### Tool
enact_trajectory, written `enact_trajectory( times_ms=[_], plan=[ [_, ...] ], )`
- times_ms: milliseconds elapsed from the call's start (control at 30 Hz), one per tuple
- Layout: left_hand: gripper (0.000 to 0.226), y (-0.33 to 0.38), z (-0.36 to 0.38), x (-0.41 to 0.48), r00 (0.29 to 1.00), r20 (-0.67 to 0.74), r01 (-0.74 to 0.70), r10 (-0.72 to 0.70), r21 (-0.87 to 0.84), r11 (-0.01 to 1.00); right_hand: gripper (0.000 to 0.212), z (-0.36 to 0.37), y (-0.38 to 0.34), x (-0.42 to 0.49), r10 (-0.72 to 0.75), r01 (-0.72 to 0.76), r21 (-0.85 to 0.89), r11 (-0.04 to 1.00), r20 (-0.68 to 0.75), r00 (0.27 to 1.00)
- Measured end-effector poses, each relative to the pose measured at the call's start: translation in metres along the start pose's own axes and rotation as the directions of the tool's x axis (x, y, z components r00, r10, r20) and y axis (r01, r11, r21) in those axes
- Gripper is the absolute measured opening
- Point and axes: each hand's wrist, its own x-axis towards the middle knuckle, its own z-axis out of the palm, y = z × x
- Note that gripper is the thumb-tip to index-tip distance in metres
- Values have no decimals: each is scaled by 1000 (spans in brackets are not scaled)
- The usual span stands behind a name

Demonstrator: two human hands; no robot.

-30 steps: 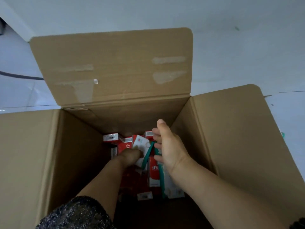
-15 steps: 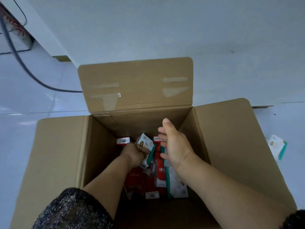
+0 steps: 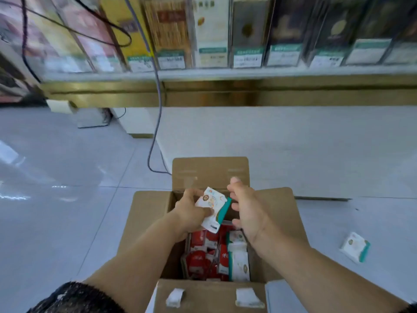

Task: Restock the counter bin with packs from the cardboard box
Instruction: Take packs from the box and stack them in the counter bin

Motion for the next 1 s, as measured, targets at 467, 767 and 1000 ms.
enact_trajectory(
  times_ms=[467,767,1000],
  plan=[
    [20,276,-46,-241,975,-86,-220,205,-522,824,30,-100,-297,-193,-514,506,-139,851,-27,857],
    [28,425,-59,-352,927,-85,-345,365,-580,738,71,-158,-426,-275,-822,629,-742,234,195,535],
    [13,499,-61,-368,920,-5,-337,392,-518,786,53,-172,-478,-271,-869,527,-847,-72,313,384]
  ],
)
